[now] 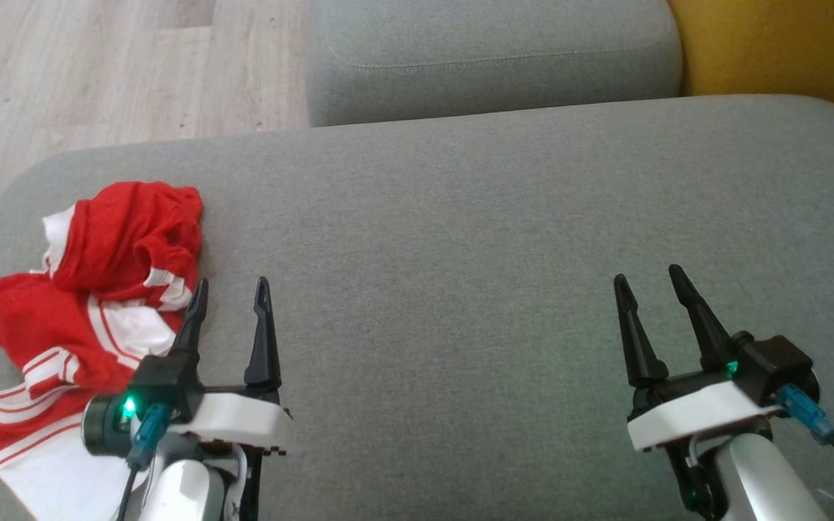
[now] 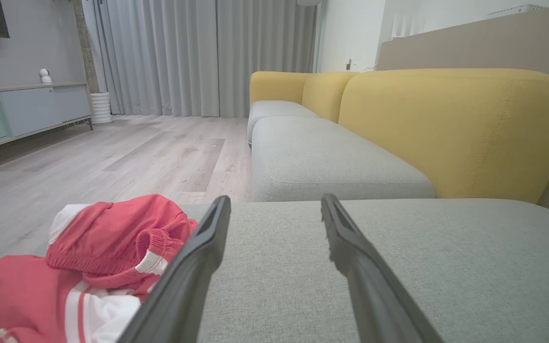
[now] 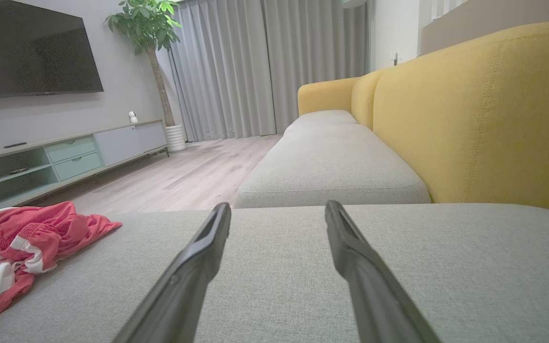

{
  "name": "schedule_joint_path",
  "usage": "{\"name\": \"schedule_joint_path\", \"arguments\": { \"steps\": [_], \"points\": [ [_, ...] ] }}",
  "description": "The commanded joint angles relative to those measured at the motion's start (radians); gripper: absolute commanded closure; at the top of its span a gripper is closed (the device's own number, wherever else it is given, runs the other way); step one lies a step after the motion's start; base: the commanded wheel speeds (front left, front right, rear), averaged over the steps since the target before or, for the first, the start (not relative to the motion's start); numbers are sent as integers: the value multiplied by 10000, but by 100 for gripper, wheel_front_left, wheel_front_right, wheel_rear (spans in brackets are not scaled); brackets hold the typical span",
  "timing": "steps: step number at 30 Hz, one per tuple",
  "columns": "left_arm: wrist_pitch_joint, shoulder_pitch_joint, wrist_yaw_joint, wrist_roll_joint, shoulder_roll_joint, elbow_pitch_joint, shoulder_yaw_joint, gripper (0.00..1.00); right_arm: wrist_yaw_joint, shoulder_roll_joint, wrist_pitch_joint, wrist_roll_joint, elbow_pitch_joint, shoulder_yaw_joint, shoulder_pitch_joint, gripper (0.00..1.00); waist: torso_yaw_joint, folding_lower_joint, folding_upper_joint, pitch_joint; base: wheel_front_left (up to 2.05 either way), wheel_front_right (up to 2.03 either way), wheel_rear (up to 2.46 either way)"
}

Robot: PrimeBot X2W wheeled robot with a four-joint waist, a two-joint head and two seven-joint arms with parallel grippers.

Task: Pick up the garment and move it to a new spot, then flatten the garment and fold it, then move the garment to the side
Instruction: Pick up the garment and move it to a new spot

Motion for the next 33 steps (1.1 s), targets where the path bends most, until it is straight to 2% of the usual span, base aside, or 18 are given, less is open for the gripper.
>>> {"name": "schedule_joint_path", "arguments": {
  "steps": [1,14,27,33],
  "points": [
    [-122,-561,28,-5,144,-339,338,0,77,34,-111,-10,-244,127,-555,0,106,0,0,-10,0,0,0],
    [-122,-503,90,-1,144,-152,654,0,77,226,-111,169,-43,363,-468,0,1502,0,0,-63,0,0,0],
    [-122,-383,83,12,144,87,996,0,77,236,-111,617,-123,745,-370,0,3532,0,0,-20,0,0,0],
    [-122,-370,-33,-27,144,161,1101,0,77,262,-111,676,-132,833,-352,0,3910,0,0,-15,0,0,0]
  ]
}}
